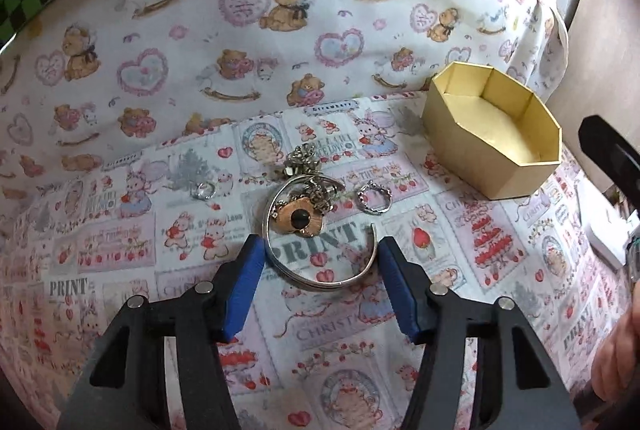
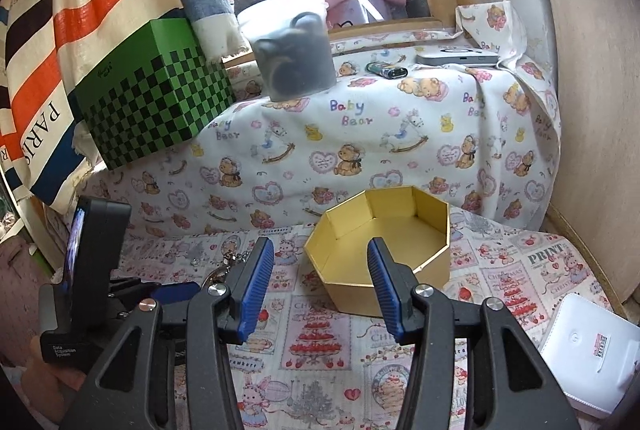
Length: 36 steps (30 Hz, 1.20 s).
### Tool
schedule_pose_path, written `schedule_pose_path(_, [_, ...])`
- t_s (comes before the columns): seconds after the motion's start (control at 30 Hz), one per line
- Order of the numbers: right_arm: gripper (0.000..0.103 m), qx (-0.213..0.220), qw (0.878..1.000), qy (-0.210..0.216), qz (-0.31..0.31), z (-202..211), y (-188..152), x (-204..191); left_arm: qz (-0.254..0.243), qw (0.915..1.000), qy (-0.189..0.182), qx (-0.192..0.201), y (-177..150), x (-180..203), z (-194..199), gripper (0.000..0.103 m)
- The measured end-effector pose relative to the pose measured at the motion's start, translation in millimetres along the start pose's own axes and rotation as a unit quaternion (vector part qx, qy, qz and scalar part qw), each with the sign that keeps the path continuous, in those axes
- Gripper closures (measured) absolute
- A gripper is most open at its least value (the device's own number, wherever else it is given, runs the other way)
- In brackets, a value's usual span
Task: Organize jewelry
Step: 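Move the right tool toward the jewelry pile and open its fingers, then grasp the silver open bangle with the right tool and lift it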
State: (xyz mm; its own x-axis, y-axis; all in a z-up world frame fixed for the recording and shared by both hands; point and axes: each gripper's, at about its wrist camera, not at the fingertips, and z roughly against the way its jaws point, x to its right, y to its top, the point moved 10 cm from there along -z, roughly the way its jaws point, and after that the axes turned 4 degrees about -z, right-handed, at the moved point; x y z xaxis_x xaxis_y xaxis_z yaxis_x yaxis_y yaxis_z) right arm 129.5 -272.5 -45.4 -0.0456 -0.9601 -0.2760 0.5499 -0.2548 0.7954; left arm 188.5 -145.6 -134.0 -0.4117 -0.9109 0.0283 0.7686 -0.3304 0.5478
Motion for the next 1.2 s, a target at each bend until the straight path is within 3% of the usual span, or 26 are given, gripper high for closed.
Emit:
schedule_pose_path(0.03, [0.051,-0.001,1.000,0.000,-0.002,-0.6,0.1,0.9,0.001,1.0000,-0.001,0.000,-1.6,-2.0,2.1,0.048])
schedule_pose_path(0.07, [0.051,-0.004,1.000,0.002,-0.006,-1.7,-0.1,1.7,0.002,1.0000,-0.002,0.002,-3.2,-3.9,6.0,0.056])
schedule_pose_path(0.17, [0.051,-0.009,1.000,0.003,-0.008,-3.8,-1.4,1.6,0.007,1.0000,-0.005,0.003,-9.7,-11.2,20.9,0.096])
schedule_pose_path(0.23, [0.051,-0.010,1.000,0.003,-0.004,-4.2,-2.5,0.1,0.018,0.9993,-0.032,0.002,-14.9,-13.0,30.1,0.096])
schedule_pose_path(0.3, [0.051,-0.011,1.000,0.003,0.003,-4.8,-4.1,-2.9,0.028,0.9990,-0.032,0.012,-26.1,-18.2,43.8,0.096])
schedule_pose_path(0.47, [0.051,-0.034,0.998,0.042,0.022,-7.1,-12.7,-22.0,0.054,0.9944,-0.030,0.085,-27.6,-44.8,71.3,0.096])
schedule_pose_path(0.6, [0.051,-0.095,0.990,0.092,0.050,-22.6,-26.2,-54.7,0.086,0.9909,-0.017,0.102,-27.1,-69.7,79.5,0.096])
schedule_pose_path(0.7, [0.049,-0.121,0.985,0.082,0.094,-37.7,-32.0,-82.8,0.107,0.9878,0.000,0.114,-24.7,-85.8,82.9,0.096])
schedule_pose_path(0.8, [0.032,-0.159,0.978,0.082,0.109,-60.0,-37.3,-106.9,0.119,0.9866,0.009,0.111,-30.1,-98.0,83.5,0.095])
schedule_pose_path(0.93, [0.031,-0.222,0.963,0.046,0.144,-98.8,-51.0,-124.1,0.132,0.9853,0.045,0.099,-38.5,-116.8,78.7,0.084])
schedule_pose_path(1.1, [0.031,-0.254,0.951,0.024,0.172,-126.1,-64.9,-137.8,0.159,0.9793,0.078,0.099,-45.8,-139.5,75.3,0.074])
schedule_pose_path(1.2, [0.031,-0.257,0.949,0.009,0.182,-136.9,-66.0,-137.9,0.162,0.9748,0.118,0.097,-48.8,-147.8,72.7,0.073])
